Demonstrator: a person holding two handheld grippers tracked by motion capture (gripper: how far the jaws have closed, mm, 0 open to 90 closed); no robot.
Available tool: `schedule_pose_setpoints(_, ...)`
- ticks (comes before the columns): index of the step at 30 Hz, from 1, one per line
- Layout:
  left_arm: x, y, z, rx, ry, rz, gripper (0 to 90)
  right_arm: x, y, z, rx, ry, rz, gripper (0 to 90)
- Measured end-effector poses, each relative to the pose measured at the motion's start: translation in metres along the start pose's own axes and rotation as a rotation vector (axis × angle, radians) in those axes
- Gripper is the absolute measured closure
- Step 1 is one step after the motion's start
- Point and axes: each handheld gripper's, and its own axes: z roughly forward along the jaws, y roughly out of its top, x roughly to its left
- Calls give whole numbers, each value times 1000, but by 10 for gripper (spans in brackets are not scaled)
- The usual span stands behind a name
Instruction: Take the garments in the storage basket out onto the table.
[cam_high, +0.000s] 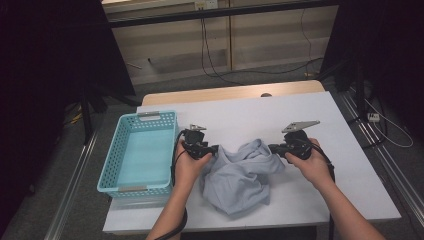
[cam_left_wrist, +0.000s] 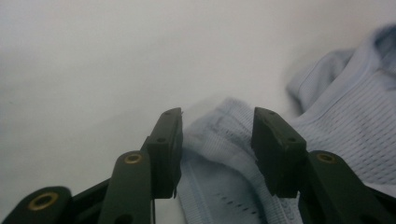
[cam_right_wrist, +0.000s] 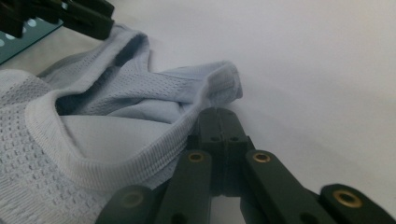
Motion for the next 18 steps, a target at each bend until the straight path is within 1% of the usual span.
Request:
schedule_pose_setpoints(1,1,-3,6,28,0,1,572,0,0,1,3,0,-1,900)
schedule_pose_setpoints(2,1,-3,6,28,0,1,578,0,-1,1,4,0,1,900)
schedule_pose_setpoints(4,3,-8,10,40,15,-4,582,0,-1,2,4,3,2,900)
schedule_pose_setpoints(5,3,-9,12,49,14,-14,598,0,0,3,4,3,6,900)
schedule_pose_setpoints(7,3,-11,12,45,17,-11,649,1,0,6,6,1,4,900)
schedule_pose_setpoints(8,4,-11,12,50,15,-11,649,1,0,6,6,1,4,900)
schedule_pose_setpoints(9,4,-11,11,60,10,-18,742,3,1,9,13,-2,9,900)
schedule_pose_setpoints(10,4,-12,11,59,2,-27,742,3,1,9,13,-2,9,900)
schedule_pose_setpoints(11,2,-14,14,63,-11,-32,808,3,0,11,23,-6,16,900)
schedule_pose_setpoints(12,2,-14,14,63,-11,-32,818,3,0,11,23,-6,16,900)
schedule_pose_setpoints(13,2,-14,13,63,-7,-32,856,3,-1,13,17,-9,26,900)
schedule_pose_setpoints(14,2,-15,14,61,-12,-39,892,3,-1,12,10,-10,33,900)
schedule_pose_setpoints(15,3,-16,14,55,-22,-46,900,3,-1,12,4,-13,42,900)
schedule_pose_setpoints(18,2,-15,13,62,-19,-41,900,2,0,11,8,-18,38,900)
